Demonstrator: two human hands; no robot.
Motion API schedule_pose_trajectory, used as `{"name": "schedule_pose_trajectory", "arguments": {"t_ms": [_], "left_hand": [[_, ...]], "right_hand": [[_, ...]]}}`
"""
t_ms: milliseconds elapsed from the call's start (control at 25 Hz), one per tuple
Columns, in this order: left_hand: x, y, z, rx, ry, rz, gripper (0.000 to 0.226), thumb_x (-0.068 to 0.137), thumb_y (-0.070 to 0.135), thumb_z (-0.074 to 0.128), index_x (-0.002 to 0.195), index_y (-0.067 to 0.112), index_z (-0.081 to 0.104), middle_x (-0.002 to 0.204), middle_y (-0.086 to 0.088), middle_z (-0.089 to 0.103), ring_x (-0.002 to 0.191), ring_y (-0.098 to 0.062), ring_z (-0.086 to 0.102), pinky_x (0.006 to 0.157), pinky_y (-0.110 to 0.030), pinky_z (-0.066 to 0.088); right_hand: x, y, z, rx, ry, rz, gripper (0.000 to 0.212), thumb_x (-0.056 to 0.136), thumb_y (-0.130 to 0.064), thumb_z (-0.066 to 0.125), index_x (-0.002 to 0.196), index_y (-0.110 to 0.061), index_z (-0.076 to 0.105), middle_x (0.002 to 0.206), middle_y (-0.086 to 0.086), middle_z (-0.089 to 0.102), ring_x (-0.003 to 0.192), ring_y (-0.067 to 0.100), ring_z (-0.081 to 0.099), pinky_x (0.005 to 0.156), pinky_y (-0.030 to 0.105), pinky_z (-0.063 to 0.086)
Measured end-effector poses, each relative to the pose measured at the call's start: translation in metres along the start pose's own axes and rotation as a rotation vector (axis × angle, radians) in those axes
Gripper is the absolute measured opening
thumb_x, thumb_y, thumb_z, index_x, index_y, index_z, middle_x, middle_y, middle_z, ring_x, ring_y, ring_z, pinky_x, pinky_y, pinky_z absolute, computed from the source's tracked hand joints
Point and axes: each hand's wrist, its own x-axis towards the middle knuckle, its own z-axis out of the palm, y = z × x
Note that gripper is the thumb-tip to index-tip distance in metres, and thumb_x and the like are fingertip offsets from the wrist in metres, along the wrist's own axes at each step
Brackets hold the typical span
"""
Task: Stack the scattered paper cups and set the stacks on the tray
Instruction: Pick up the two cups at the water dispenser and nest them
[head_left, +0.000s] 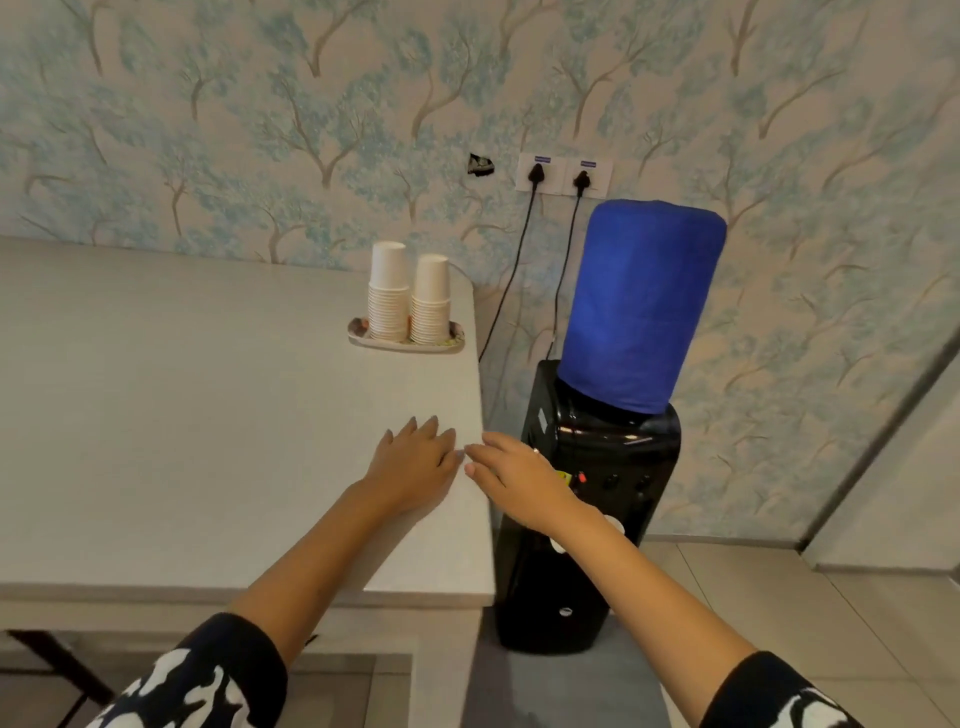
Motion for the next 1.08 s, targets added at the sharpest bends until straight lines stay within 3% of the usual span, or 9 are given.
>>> {"name": "schedule_pose_trajectory", "arguments": {"t_ms": [120, 360, 520, 760, 960, 1080], "left_hand": [[0.005, 0.043, 0.002, 0.003, -0.057, -0.079, 0.046, 0.098, 0.045, 0.032, 0.13, 0.016, 0.047, 0.141, -0.015, 0.039, 0.131, -0.035, 0.033, 0.104, -0.049, 0.032], [0.032, 0.152, 0.034, -0.07, -0.065, 0.035, 0.043, 0.094, 0.049, 0.041, 0.127, 0.025, 0.054, 0.127, -0.006, 0.059, 0.13, -0.03, 0.039, 0.096, -0.042, 0.038], [0.081, 0.202, 0.097, -0.298, -0.108, 0.021, 0.034, 0.092, 0.044, 0.046, 0.118, 0.026, 0.059, 0.112, -0.003, 0.064, 0.11, -0.027, 0.054, 0.085, -0.038, 0.046], [0.149, 0.192, 0.219, -0.537, -0.323, -0.277, 0.023, 0.092, 0.028, 0.047, 0.103, 0.019, 0.066, 0.106, -0.006, 0.067, 0.095, -0.025, 0.06, 0.075, -0.033, 0.048], [0.179, 0.164, 0.293, -0.664, -0.362, -0.509, 0.021, 0.091, 0.023, 0.048, 0.078, 0.034, 0.059, 0.087, 0.008, 0.064, 0.087, -0.015, 0.061, 0.077, -0.029, 0.05], [0.198, 0.157, 0.33, -0.67, -0.373, -0.584, 0.022, 0.091, 0.02, 0.049, 0.077, 0.035, 0.058, 0.084, 0.01, 0.062, 0.083, -0.013, 0.058, 0.073, -0.026, 0.046]], "right_hand": [[-0.035, 0.041, -0.012, 0.067, 0.087, 0.028, 0.041, 0.097, -0.037, 0.046, 0.131, -0.016, 0.053, 0.136, 0.007, 0.049, 0.125, 0.023, 0.046, 0.102, 0.04, 0.04], [-0.079, 0.15, -0.029, 0.046, 0.11, 0.228, 0.04, 0.091, -0.029, 0.059, 0.129, -0.016, 0.056, 0.129, 0.007, 0.05, 0.12, 0.027, 0.047, 0.101, 0.04, 0.038], [-0.092, 0.224, -0.025, 0.022, 0.088, 0.333, 0.039, 0.09, -0.025, 0.059, 0.127, -0.014, 0.057, 0.129, 0.007, 0.051, 0.119, 0.027, 0.047, 0.103, 0.039, 0.037], [-0.084, 0.325, 0.002, 0.066, 0.002, 0.427, 0.032, 0.088, -0.008, 0.06, 0.119, -0.007, 0.063, 0.121, 0.012, 0.057, 0.112, 0.026, 0.052, 0.097, 0.03, 0.038], [-0.075, 0.381, 0.048, 0.133, -0.065, 0.508, 0.029, 0.088, -0.004, 0.058, 0.117, -0.005, 0.064, 0.118, 0.012, 0.059, 0.111, 0.027, 0.052, 0.097, 0.028, 0.037], [-0.069, 0.41, 0.085, 0.164, -0.152, 0.522, 0.029, 0.088, -0.004, 0.057, 0.116, -0.005, 0.064, 0.117, 0.011, 0.059, 0.112, 0.028, 0.05, 0.098, 0.031, 0.038]]}}
